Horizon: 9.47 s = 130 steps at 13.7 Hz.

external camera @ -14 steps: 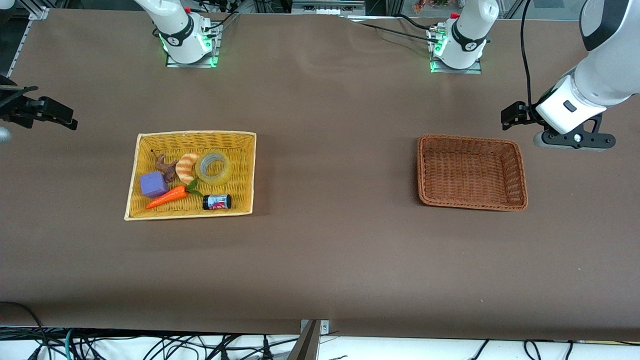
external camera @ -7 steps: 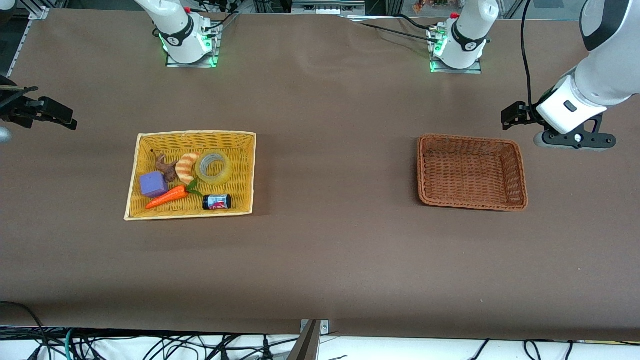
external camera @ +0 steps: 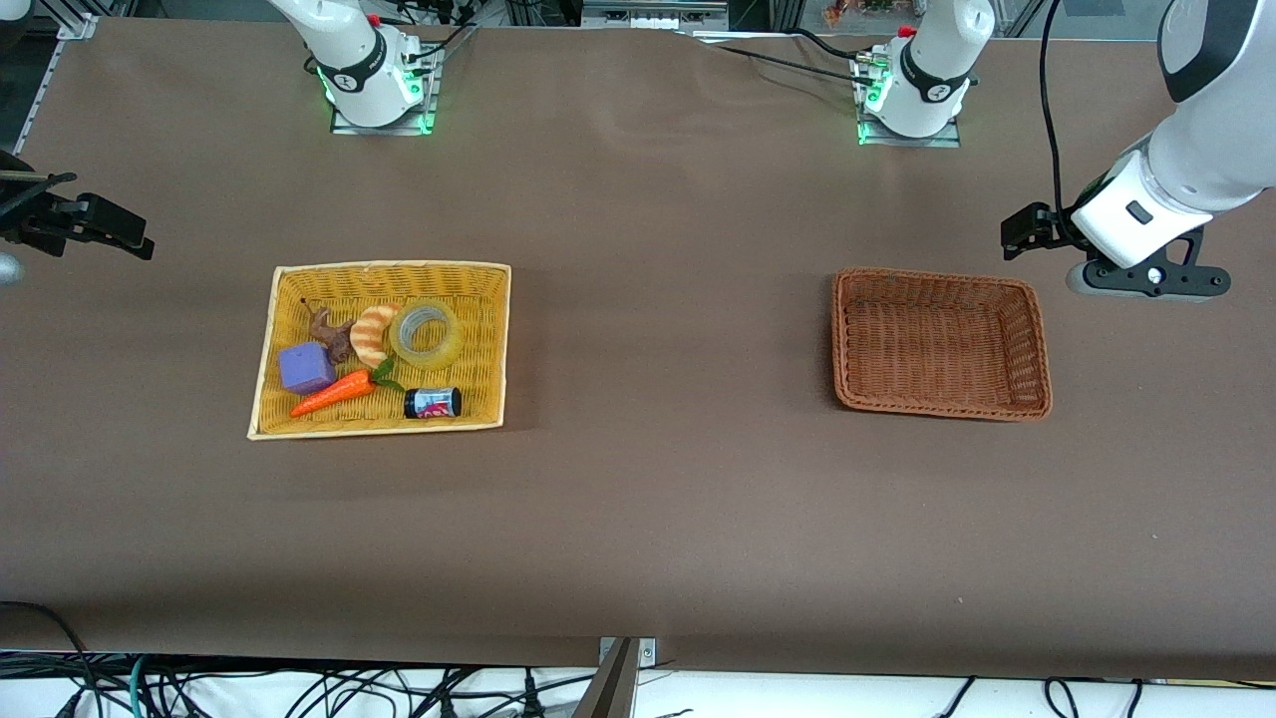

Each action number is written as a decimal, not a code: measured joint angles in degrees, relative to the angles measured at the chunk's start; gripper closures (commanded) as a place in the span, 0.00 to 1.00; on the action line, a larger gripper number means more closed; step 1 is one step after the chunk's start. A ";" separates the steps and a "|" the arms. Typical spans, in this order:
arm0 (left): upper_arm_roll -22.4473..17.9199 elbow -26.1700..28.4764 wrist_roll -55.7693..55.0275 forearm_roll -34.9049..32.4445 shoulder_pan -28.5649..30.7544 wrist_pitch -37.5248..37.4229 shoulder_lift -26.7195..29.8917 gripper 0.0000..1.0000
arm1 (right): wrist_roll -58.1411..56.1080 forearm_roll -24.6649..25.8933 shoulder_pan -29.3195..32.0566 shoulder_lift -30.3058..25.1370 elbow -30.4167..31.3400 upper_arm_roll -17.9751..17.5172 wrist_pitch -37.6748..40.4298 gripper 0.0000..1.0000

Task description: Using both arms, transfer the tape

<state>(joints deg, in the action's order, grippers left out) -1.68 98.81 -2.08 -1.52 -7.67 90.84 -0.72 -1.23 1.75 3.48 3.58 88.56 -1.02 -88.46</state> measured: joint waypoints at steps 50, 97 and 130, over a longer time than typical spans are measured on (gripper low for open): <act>0.35 0.04 0.10 0.00 -0.06 1.84 -0.62 0.00 | 31.35 -2.16 -18.85 21.39 30.38 -4.46 -49.65 0.34; 8.51 13.69 -5.67 4.17 2.05 25.92 -5.19 0.00 | 81.26 2.70 -46.30 46.13 -20.61 -9.75 -32.51 0.00; 19.12 14.56 -42.40 5.81 -15.75 50.75 -30.04 0.11 | 4.74 -1.68 -3.04 -0.99 1.17 5.58 -0.53 0.00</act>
<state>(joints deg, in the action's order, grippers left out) 17.44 113.38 -44.48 4.29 -23.42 141.59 -30.76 3.52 0.07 0.44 2.59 89.73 4.55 -89.00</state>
